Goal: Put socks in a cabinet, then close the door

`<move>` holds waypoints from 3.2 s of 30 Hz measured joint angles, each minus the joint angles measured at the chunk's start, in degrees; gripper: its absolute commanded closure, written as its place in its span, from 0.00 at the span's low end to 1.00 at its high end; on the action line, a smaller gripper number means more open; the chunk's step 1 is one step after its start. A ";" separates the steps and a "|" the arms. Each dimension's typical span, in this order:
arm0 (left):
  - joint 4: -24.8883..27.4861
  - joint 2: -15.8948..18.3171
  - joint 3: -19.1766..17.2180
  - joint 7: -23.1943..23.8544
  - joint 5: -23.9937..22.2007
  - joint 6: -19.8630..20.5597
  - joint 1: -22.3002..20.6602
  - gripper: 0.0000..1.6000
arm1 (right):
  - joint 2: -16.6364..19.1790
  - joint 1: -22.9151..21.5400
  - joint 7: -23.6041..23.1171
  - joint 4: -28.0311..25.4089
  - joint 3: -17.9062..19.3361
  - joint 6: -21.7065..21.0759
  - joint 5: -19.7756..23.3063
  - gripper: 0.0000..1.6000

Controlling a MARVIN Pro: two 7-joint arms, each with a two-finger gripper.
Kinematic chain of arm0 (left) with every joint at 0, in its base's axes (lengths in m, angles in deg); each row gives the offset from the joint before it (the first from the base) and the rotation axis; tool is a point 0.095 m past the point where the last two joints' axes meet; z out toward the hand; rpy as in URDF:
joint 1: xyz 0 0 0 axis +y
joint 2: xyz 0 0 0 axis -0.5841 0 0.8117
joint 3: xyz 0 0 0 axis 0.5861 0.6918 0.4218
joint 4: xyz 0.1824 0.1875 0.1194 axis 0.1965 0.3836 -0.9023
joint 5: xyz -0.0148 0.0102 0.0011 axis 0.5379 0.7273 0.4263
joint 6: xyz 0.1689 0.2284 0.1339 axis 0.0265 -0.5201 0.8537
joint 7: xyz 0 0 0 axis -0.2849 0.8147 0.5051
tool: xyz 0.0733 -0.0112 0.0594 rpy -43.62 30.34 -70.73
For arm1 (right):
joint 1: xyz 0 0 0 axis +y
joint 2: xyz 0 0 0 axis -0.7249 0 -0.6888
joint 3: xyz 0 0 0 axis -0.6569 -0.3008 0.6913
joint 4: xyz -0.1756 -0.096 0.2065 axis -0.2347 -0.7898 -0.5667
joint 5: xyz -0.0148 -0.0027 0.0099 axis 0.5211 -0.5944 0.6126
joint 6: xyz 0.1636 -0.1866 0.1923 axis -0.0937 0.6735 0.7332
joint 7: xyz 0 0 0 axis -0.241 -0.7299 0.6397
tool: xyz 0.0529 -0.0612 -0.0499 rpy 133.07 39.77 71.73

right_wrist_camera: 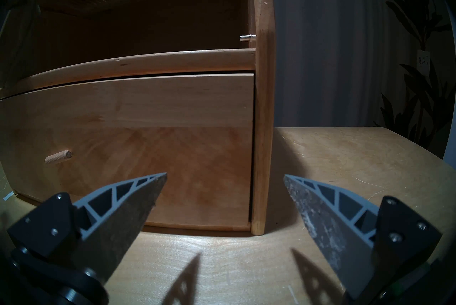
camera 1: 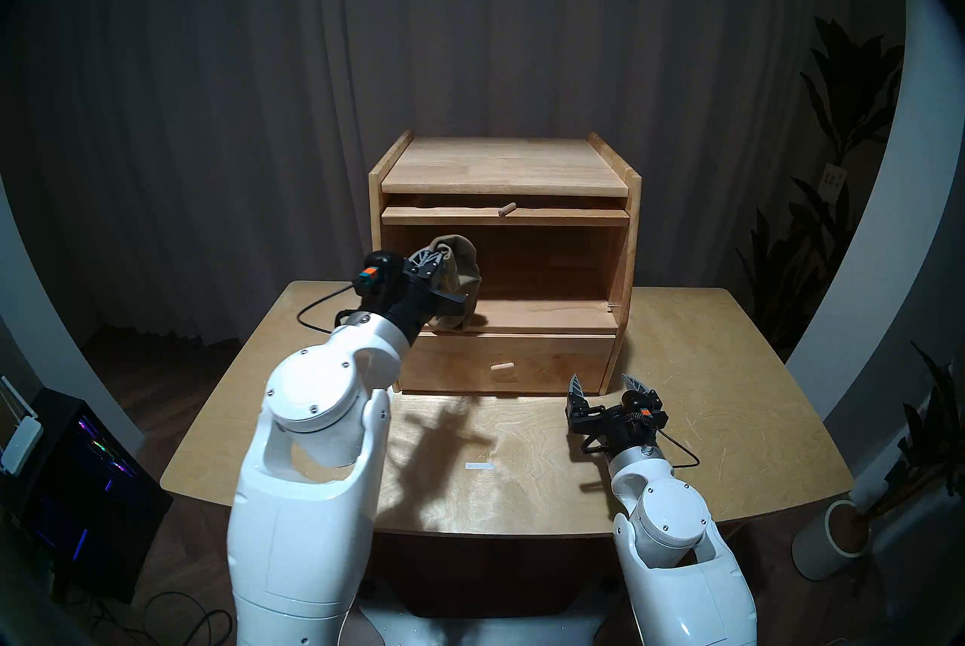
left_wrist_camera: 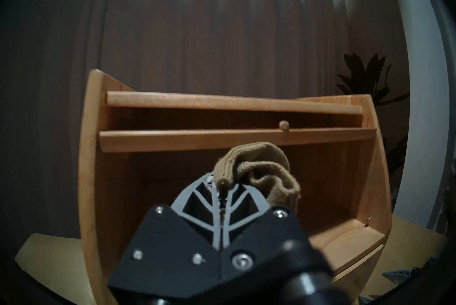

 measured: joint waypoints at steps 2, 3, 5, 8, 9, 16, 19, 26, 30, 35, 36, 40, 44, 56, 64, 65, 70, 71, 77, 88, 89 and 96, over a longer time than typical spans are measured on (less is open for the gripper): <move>-2.21 -0.08 1.52 -2.44 1.45 -0.02 -1.24 1.00 | 0.00 -0.01 0.00 0.02 0.00 0.00 0.00 0.00; -2.93 -0.11 2.01 -3.33 1.95 -0.03 -1.68 1.00 | 0.00 -0.02 0.00 0.03 0.00 0.00 0.00 0.00; -4.36 -0.20 2.88 -5.09 2.83 -0.04 -2.56 1.00 | 0.00 -0.03 0.00 0.04 0.00 0.00 0.00 0.00; -6.92 -0.45 4.19 -8.26 4.47 -0.04 -4.37 1.00 | 0.00 -0.05 -0.01 0.05 0.00 0.00 0.00 0.00; -7.59 -0.53 4.48 -9.12 4.92 -0.05 -4.87 1.00 | 0.00 -0.05 -0.01 0.06 0.00 0.00 0.00 0.00; -12.63 -1.25 6.18 -14.69 7.66 -0.05 -8.12 1.00 | 0.00 -0.08 -0.01 0.08 0.00 0.00 -0.01 0.00; -14.93 -1.59 6.97 -16.89 8.75 -0.04 -9.56 1.00 | 0.00 -0.09 -0.01 0.09 0.00 0.00 -0.01 0.00; -19.09 -2.50 8.83 -21.20 10.80 -0.04 -12.68 1.00 | 0.00 -0.11 -0.02 0.10 0.00 0.00 -0.01 0.00; -21.33 -3.20 9.72 -23.40 11.60 -0.01 -14.62 1.00 | 0.00 -0.12 -0.02 0.10 0.00 0.00 -0.01 0.00; -23.62 -4.06 10.26 -25.13 11.70 0.12 -16.66 1.00 | 0.00 -0.12 -0.02 0.10 0.00 0.00 -0.01 0.00; -24.54 -4.45 10.40 -25.78 11.55 0.13 -17.44 1.00 | 0.00 -0.12 -0.02 0.09 0.00 0.00 -0.01 0.00; -26.47 -5.27 10.50 -27.24 11.18 0.13 -18.90 1.00 | 0.00 -0.11 -0.02 0.04 0.00 0.00 -0.01 0.00; -29.54 -6.50 10.50 -29.66 10.43 0.03 -20.99 1.00 | 0.00 -0.09 -0.02 -0.05 0.00 0.01 -0.01 0.00; -39.25 -10.17 10.15 -38.70 9.05 -1.88 -26.08 1.00 | 0.00 0.03 -0.02 -0.41 0.00 0.01 -0.01 0.00; -44.44 -12.33 11.20 -45.49 8.70 -5.76 -28.49 0.00 | 0.00 0.17 0.01 -0.74 0.00 0.01 -0.01 0.00; -44.66 -12.45 11.42 -46.12 8.56 -6.15 -28.61 0.00 | 0.00 0.19 0.01 -0.77 0.01 0.01 -0.01 0.00; -42.99 -12.17 13.87 -49.88 5.67 -7.78 -28.37 0.00 | 0.00 0.25 0.02 -0.88 0.01 0.00 -0.01 0.00; -41.45 -11.51 15.42 -50.97 4.24 -8.29 -27.81 0.00 | 0.00 0.26 0.02 -0.89 0.01 0.00 -0.01 0.00; -37.30 -8.53 20.36 -53.00 1.39 -8.78 -24.66 0.00 | 0.00 0.26 0.02 -0.85 0.01 0.00 -0.01 0.00; -29.39 -2.72 28.35 -55.72 -0.06 -10.64 -17.02 0.00 | 0.00 0.21 0.02 -0.59 0.00 -0.01 -0.01 0.00; -28.78 -2.37 28.91 -55.88 0.20 -11.02 -16.70 0.00 | 0.00 0.20 0.02 -0.53 0.00 -0.01 -0.01 0.00; -23.87 -0.61 32.89 -56.07 1.56 -13.38 -16.36 0.00 | 0.00 0.15 0.00 -0.15 0.00 -0.01 -0.01 0.00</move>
